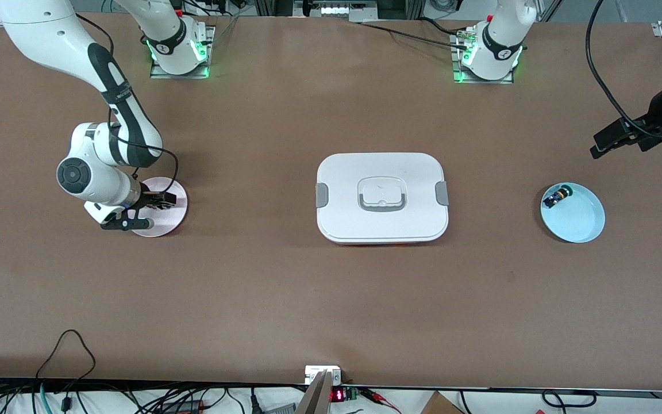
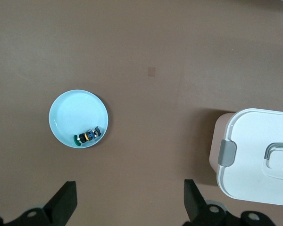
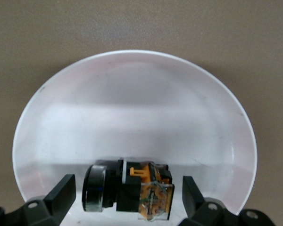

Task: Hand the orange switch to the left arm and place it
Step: 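Close the right gripper on the orange switch, then lift the switch with the right gripper while the left gripper reaches out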

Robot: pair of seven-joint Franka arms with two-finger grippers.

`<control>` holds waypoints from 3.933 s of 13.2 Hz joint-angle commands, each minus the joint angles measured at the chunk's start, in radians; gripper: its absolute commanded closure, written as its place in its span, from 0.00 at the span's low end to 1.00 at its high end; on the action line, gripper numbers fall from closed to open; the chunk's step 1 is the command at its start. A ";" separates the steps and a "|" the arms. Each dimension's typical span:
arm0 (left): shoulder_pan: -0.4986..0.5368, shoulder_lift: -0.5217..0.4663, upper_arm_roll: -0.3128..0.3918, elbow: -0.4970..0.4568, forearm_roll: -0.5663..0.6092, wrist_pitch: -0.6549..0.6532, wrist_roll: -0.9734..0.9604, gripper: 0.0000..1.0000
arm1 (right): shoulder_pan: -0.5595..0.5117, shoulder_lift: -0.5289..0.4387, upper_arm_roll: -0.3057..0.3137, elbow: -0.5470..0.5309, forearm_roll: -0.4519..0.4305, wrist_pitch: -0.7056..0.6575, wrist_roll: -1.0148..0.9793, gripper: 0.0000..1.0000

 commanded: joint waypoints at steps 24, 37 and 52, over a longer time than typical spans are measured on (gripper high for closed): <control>0.005 -0.006 0.004 -0.008 -0.029 0.007 0.046 0.00 | 0.020 -0.143 0.047 0.537 0.060 -0.699 -0.135 0.71; 0.006 -0.006 0.004 -0.016 -0.067 0.008 0.046 0.00 | 0.088 -0.218 0.082 0.601 0.718 -0.681 -0.932 0.71; -0.052 0.060 -0.067 -0.319 -1.194 0.247 0.042 0.00 | 0.164 -0.165 0.082 0.454 1.479 -0.663 -1.591 0.71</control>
